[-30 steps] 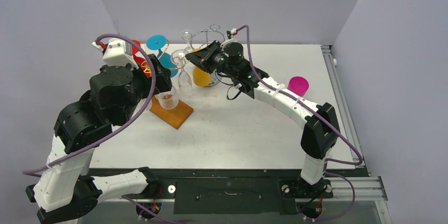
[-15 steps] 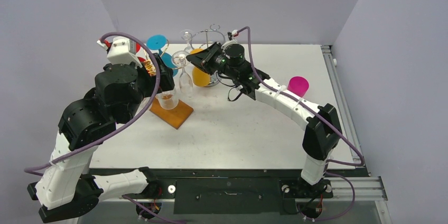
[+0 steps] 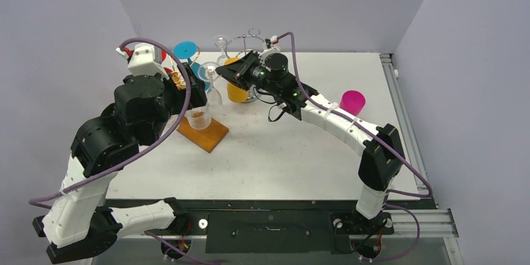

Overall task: Take the wine glass off the wine glass rack
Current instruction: Pick up the wine glass from the wine rack.

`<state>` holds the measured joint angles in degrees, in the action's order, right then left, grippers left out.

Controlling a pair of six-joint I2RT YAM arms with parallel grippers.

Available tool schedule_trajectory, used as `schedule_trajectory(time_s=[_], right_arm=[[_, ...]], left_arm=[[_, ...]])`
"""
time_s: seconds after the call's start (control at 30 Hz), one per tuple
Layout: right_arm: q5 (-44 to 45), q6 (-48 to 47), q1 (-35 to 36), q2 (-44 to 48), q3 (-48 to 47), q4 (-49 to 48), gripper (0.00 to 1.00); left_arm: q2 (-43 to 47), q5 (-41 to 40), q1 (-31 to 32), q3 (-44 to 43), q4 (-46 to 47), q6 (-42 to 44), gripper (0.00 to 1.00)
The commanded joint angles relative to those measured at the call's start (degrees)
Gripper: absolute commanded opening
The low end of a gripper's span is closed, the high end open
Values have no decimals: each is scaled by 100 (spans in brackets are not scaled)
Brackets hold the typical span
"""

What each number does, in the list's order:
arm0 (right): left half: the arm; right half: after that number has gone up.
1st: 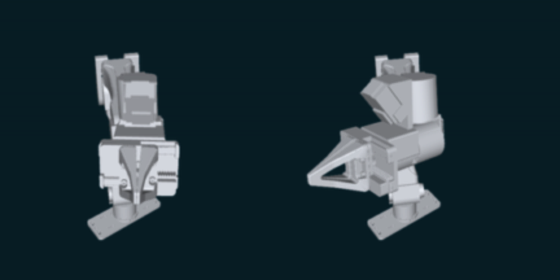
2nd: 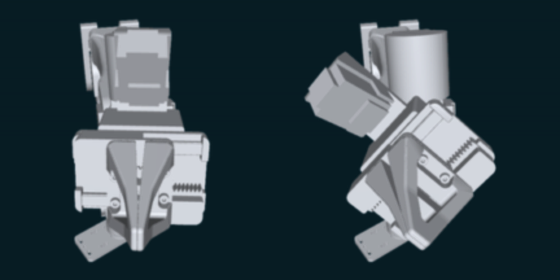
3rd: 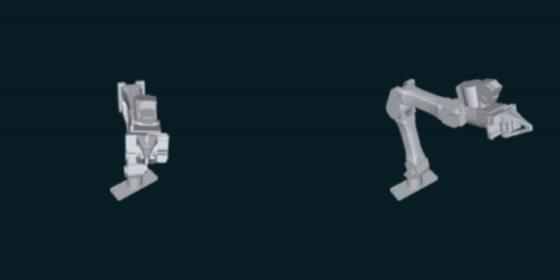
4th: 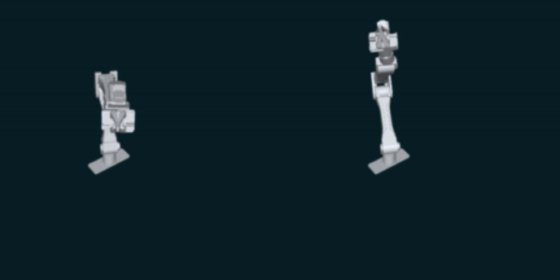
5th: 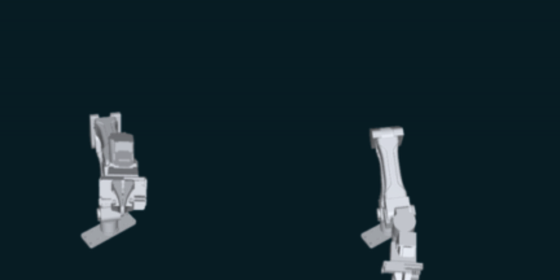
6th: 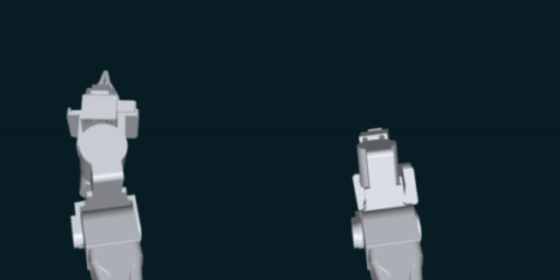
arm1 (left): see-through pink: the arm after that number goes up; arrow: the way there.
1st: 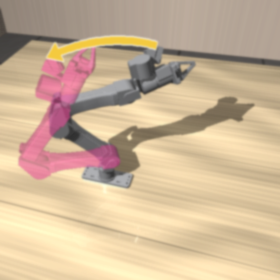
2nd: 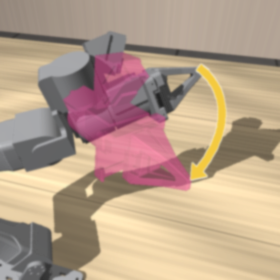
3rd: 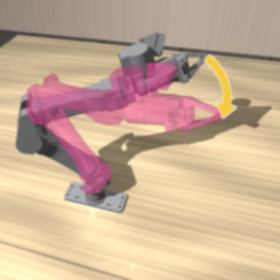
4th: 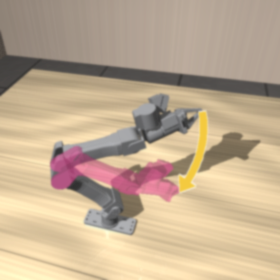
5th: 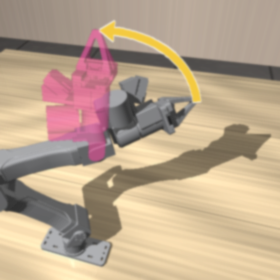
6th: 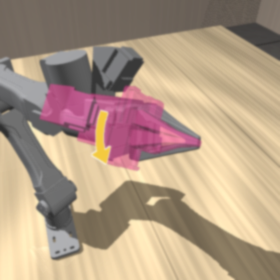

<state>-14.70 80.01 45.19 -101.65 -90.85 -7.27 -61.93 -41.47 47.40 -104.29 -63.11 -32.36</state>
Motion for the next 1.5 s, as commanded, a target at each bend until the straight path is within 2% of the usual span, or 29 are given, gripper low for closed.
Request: schedule_trajectory(time_s=[0.0, 0.2, 0.43, 0.67, 1.47], right_arm=[[-141, -29, 105, 222, -301, -417, 0], [-186, -161, 143, 27, -623, -264, 0], [-359, -470, 141, -482, -1562, 308, 0], [-498, -473, 102, -891, -2074, 401, 0], [-244, -88, -388, -845, -2147, 167, 0]], left_arm=[[56, 49, -59, 64, 309, 2, 96], [71, 64, -85, 94, 321, 1, 96], [93, 78, -116, 78, 313, 8, 96], [101, 108, -157, 69, 308, 23, 96], [56, 157, -198, 23, 322, 22, 96]])
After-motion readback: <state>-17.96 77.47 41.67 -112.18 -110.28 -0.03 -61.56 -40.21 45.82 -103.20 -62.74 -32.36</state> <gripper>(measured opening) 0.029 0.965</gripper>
